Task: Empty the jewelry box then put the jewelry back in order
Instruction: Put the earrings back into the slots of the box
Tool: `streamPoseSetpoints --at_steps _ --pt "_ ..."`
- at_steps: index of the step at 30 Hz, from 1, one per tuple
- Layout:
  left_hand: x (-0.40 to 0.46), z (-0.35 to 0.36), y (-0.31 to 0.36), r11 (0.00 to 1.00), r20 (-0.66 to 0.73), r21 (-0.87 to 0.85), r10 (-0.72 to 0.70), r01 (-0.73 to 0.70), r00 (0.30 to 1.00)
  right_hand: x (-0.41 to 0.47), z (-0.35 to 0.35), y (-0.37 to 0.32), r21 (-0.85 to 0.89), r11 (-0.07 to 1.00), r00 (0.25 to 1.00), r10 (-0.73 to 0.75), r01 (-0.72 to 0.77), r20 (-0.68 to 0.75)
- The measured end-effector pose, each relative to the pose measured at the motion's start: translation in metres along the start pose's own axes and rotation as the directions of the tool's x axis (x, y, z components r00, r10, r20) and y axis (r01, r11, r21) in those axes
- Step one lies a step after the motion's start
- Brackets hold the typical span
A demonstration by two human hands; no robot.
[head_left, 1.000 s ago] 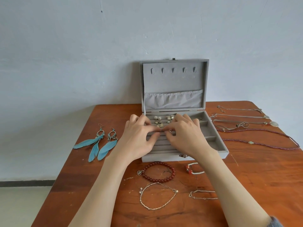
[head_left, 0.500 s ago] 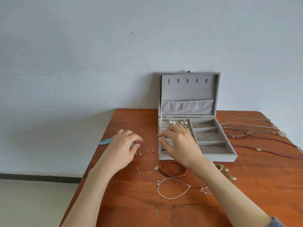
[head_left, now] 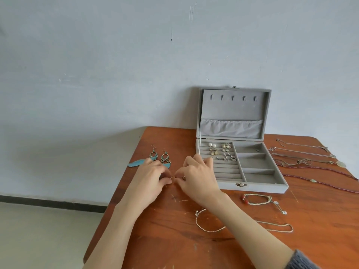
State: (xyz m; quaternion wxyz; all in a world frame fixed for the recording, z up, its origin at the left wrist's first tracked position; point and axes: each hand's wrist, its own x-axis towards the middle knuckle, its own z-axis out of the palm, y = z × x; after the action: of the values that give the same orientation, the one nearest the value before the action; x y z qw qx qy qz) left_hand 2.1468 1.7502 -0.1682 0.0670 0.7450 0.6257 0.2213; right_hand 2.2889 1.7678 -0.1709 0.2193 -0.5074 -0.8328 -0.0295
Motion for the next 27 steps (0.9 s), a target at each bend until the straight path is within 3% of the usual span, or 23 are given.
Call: streamPoseSetpoints --at_steps 10,19,27 --pt "-0.002 0.007 0.003 0.997 -0.078 0.064 0.055 -0.05 0.995 0.002 0.009 0.001 -0.167 0.986 0.999 -0.026 0.02 -0.036" --pt "0.007 0.001 0.022 0.994 -0.16 -0.031 0.099 -0.105 0.982 -0.005 -0.023 0.037 0.212 0.973 0.988 0.114 -0.09 -0.103" --pt "0.043 0.024 0.067 0.98 -0.107 -0.017 0.194 -0.197 0.975 -0.01 -0.038 0.093 0.106 0.969 0.973 0.227 -0.223 -0.031"
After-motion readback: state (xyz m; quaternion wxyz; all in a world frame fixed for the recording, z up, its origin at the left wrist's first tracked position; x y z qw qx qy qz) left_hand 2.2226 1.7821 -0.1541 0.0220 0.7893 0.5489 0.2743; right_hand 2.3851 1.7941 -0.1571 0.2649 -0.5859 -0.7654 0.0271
